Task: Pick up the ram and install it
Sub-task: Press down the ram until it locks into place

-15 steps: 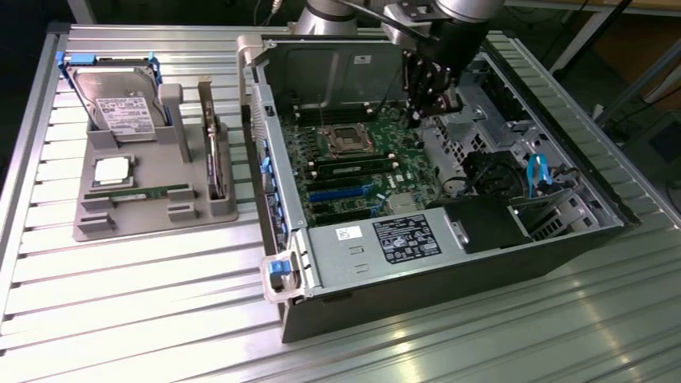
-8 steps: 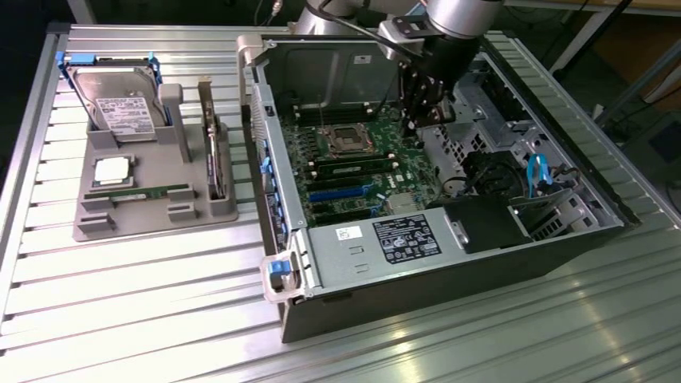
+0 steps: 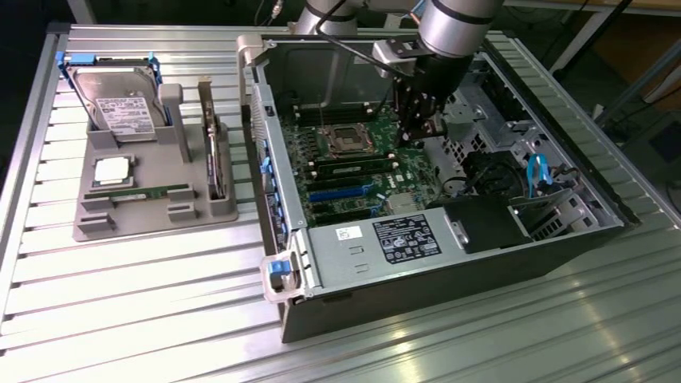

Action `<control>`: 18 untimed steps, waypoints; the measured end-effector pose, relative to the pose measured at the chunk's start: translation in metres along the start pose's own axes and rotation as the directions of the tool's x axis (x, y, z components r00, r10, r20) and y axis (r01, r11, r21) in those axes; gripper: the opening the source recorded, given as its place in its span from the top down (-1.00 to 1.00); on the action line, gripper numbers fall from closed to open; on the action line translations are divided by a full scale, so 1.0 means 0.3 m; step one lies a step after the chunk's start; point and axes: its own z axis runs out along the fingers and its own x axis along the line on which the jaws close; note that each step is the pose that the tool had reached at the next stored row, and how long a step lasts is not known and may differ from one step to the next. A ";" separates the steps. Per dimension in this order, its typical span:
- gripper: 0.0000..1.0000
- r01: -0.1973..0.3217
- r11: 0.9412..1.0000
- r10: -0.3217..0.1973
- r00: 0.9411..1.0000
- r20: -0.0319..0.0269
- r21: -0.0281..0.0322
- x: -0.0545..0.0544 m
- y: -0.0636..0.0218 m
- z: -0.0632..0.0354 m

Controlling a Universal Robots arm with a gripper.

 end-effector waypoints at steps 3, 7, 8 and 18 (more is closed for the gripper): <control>0.79 0.000 1.000 0.000 1.000 0.000 0.000 0.000 0.000 0.015; 0.79 0.000 1.000 0.000 1.000 0.000 0.000 -0.001 0.000 0.061; 0.79 0.000 1.000 0.000 1.000 0.000 0.000 -0.001 0.000 0.061; 0.79 0.002 1.000 -0.002 1.000 0.002 0.000 -0.002 0.025 0.082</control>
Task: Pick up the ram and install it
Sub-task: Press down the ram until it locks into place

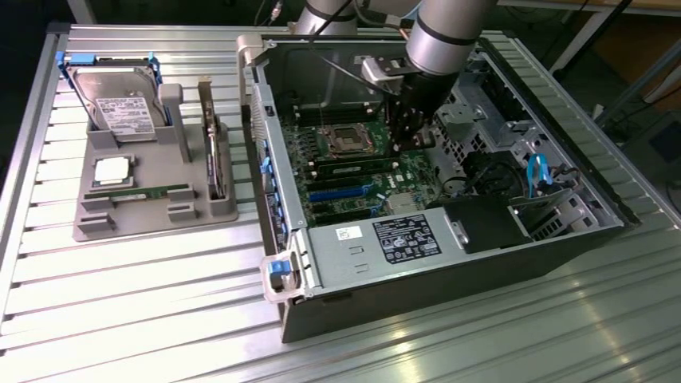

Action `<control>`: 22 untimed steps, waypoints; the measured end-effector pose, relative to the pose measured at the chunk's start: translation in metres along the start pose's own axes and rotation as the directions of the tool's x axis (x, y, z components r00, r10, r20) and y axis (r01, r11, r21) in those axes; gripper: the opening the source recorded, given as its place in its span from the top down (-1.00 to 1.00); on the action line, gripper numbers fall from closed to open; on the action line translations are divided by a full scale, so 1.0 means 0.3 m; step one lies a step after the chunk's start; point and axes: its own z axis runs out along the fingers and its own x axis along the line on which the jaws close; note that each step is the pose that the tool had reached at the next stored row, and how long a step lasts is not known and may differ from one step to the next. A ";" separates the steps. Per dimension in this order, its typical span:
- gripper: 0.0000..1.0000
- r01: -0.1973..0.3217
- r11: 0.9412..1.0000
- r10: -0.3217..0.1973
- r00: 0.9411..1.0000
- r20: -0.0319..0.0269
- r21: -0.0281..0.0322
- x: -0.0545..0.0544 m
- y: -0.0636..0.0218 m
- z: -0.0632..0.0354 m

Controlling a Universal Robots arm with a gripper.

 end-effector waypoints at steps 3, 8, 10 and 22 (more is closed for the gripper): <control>0.79 0.000 1.000 0.000 1.000 0.000 0.000 0.000 0.000 0.010; 0.79 0.000 1.000 0.000 1.000 0.000 0.000 0.000 0.000 0.029; 0.79 0.000 1.000 0.000 1.000 0.000 0.000 0.000 0.000 0.034; 0.79 0.000 1.000 0.000 1.000 0.000 0.000 -0.001 0.000 0.050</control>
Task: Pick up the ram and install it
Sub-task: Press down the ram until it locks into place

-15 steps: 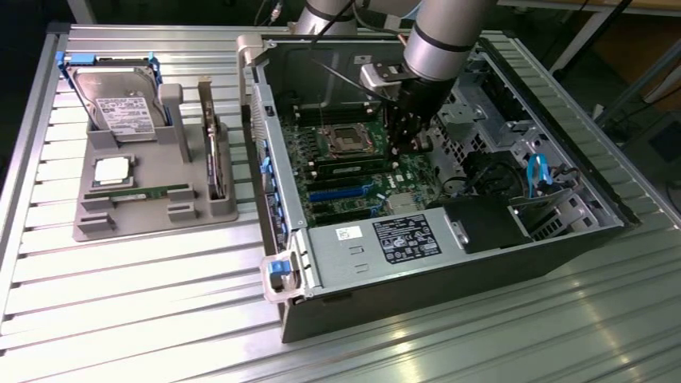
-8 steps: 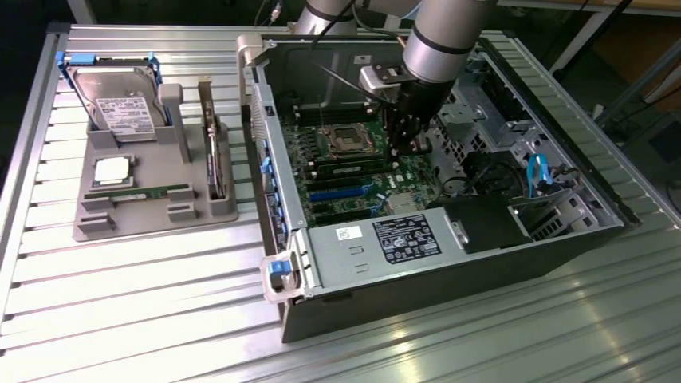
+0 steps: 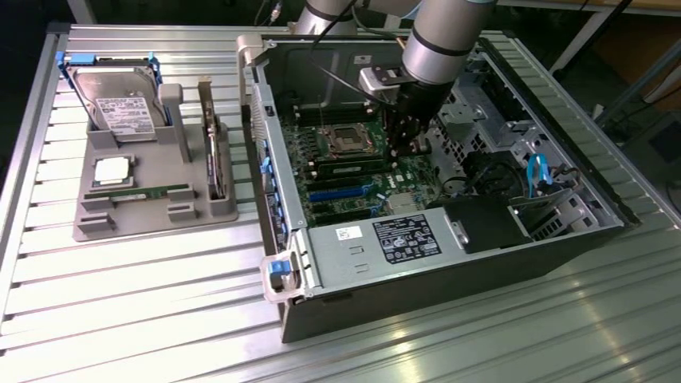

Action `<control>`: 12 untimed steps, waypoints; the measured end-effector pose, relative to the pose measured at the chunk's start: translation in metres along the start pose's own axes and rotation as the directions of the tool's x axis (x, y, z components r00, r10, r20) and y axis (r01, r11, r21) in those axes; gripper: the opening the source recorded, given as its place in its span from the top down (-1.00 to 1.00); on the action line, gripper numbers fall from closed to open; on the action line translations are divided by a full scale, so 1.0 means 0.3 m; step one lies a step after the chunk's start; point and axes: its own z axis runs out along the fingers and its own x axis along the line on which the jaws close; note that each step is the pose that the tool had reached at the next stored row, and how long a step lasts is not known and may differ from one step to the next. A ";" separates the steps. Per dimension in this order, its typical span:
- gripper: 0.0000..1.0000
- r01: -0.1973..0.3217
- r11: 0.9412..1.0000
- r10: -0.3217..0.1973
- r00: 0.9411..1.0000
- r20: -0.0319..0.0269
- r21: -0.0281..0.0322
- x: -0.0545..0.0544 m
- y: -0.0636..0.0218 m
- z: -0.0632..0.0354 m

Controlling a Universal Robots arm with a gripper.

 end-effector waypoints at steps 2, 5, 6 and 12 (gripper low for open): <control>0.79 0.000 1.000 0.000 1.000 0.000 0.000 0.000 0.000 0.000; 0.79 0.000 1.000 0.000 1.000 0.000 0.000 0.002 0.000 -0.002; 0.79 0.000 1.000 0.000 1.000 0.000 0.000 0.002 0.000 -0.002; 0.79 0.000 1.000 0.000 1.000 0.001 0.000 0.002 0.000 -0.018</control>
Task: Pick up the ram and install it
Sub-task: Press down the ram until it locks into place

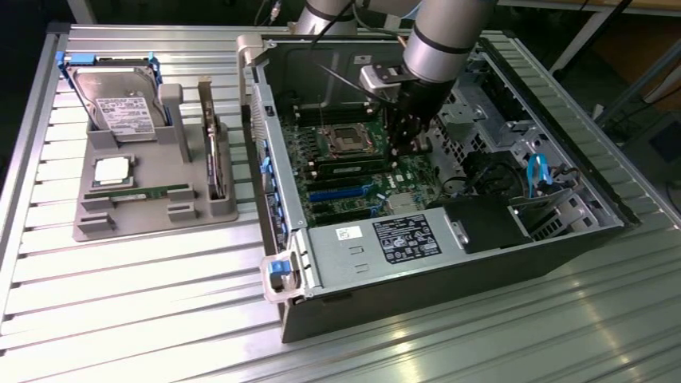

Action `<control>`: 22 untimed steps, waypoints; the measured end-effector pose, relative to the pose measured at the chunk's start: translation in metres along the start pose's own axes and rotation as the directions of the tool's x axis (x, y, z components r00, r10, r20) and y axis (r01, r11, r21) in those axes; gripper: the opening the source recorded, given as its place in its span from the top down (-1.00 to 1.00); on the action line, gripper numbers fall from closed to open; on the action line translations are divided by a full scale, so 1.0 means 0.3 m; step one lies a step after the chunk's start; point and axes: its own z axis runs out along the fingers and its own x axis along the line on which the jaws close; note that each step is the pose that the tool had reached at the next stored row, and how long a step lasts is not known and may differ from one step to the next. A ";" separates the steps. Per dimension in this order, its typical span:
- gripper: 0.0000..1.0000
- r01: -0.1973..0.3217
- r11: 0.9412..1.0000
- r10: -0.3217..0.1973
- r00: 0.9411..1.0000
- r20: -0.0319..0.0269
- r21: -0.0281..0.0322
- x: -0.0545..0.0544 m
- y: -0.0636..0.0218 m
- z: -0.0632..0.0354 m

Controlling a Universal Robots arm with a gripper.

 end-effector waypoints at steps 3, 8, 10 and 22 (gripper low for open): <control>0.79 0.000 1.000 0.000 1.000 0.000 0.000 0.000 0.000 -0.044; 0.79 0.000 1.000 0.000 1.000 0.000 0.000 0.000 0.002 -0.044; 0.79 0.000 1.000 0.000 1.000 0.000 0.000 0.000 0.009 -0.044; 0.79 0.000 1.000 0.000 1.000 0.000 0.006 -0.005 0.107 -0.045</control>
